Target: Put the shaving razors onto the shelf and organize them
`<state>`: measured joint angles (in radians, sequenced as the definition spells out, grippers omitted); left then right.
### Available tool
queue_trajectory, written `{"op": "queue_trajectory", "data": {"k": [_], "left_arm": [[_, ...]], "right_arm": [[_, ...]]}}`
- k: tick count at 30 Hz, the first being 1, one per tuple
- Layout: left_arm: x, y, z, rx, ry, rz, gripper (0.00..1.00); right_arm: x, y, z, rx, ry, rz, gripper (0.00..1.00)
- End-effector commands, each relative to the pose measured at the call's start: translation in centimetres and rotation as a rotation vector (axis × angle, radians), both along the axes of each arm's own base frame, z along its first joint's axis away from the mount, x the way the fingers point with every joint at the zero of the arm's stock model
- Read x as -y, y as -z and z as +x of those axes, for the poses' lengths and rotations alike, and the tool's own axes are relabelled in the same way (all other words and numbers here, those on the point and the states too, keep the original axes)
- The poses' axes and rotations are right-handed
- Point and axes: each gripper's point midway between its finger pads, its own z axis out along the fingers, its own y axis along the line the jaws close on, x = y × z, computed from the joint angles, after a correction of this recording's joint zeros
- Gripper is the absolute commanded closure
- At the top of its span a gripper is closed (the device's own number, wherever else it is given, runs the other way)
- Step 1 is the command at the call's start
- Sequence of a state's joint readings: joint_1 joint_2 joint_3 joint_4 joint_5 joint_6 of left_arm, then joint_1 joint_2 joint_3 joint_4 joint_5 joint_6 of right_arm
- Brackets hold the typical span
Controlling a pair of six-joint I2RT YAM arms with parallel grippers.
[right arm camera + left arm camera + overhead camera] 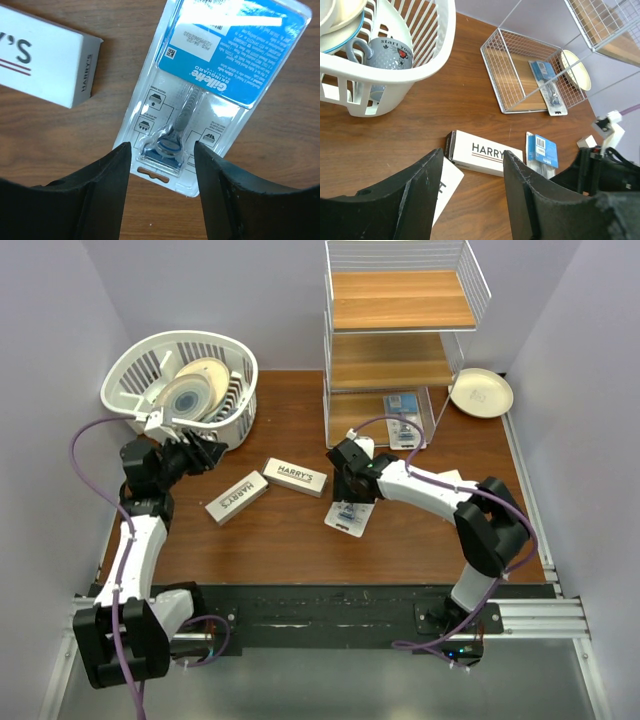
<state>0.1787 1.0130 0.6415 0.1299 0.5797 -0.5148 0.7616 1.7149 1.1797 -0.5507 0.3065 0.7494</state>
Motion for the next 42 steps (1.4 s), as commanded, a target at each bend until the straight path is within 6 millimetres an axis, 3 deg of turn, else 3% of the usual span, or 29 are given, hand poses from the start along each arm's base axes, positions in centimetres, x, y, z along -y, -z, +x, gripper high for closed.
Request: {"op": "queue_trajectory", "data": {"k": [1,3,9,15,17,20,23,32,42], "left_arm": [[-0.2,-0.5,-1.1,0.056,-0.01,-0.006,0.44],[-0.3,0.3,-1.6,0.045,-0.021,-0.011,0.44],[-1.0,0.4,-1.9,0.064,-0.055,-0.027,0.44],[-1.0,0.5,-1.9,0.068,-0.056,-0.036,0.44],[-1.0,0.8,-2.0,0.065,-0.058,-0.039,0.44],[-1.0,0.9,-2.2,0.064,-0.06,-0.042,0.45],[-1.0,1.2,-2.3,0.064,-0.064,-0.044,0.45],[-0.8,1.5,-2.0,0.066,-0.055,-0.062,0.46],[-0.7,2.1,-1.8,0.053,-0.047,-0.071,0.47]], "right_arm": [[-0.3,1.1,1.5,0.027,0.064,0.002,0.43],[0.5,2.3,1.4,-0.006,0.107,-0.022,0.45],[2.1,3.1,2.1,-0.003,0.156,-0.06,0.47],[2.0,4.0,3.1,0.023,0.068,-0.082,0.64],[1.4,3.9,3.7,0.045,-0.002,-0.079,0.76],[0.8,2.7,4.7,0.1,-0.085,-0.08,0.9],[0.2,1.3,5.9,0.167,-0.164,-0.095,0.96],[1.1,0.1,9.5,0.243,-0.133,-0.126,0.98],[1.5,-0.3,15.1,0.309,-0.124,-0.155,0.98]]}}
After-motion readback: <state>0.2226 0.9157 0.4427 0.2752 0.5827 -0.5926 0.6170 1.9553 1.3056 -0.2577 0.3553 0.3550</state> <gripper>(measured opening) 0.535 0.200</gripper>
